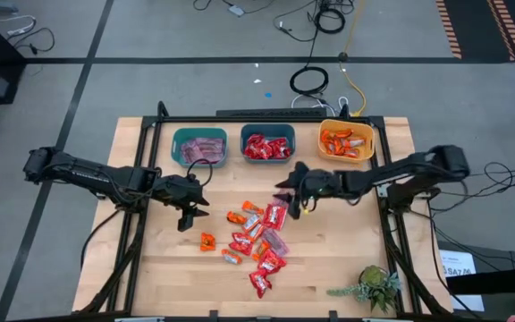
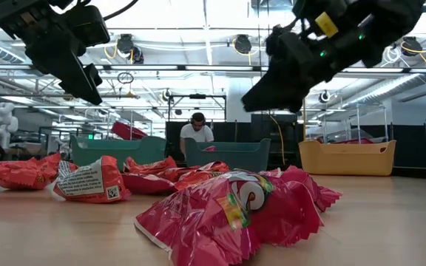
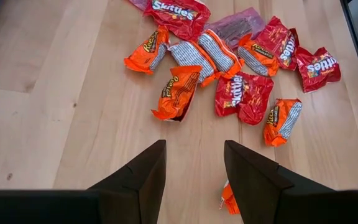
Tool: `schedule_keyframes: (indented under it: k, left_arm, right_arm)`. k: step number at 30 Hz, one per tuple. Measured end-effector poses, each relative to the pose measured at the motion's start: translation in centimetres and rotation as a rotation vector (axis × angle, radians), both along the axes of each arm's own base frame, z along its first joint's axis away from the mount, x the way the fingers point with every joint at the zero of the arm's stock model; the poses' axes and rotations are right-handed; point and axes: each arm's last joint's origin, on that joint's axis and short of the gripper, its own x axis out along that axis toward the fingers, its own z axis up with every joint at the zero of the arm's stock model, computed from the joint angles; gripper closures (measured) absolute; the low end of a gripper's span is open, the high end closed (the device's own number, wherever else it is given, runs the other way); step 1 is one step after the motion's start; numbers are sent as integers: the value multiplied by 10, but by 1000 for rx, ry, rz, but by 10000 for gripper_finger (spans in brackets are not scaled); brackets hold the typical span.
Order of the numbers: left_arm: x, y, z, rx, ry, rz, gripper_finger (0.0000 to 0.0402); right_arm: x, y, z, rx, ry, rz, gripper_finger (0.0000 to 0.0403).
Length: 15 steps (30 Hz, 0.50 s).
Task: Sort candy
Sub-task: Put the orange chocolate into the yellow bin
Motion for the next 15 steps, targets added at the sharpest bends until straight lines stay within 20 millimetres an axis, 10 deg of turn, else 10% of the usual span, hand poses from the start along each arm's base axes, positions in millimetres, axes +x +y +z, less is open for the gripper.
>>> schedule_keyframes:
  k: [15]
  left_arm:
    - [0,0,0,1,2,0,230]
  right_arm:
    - [79,12,-40,-13,94,43,231]
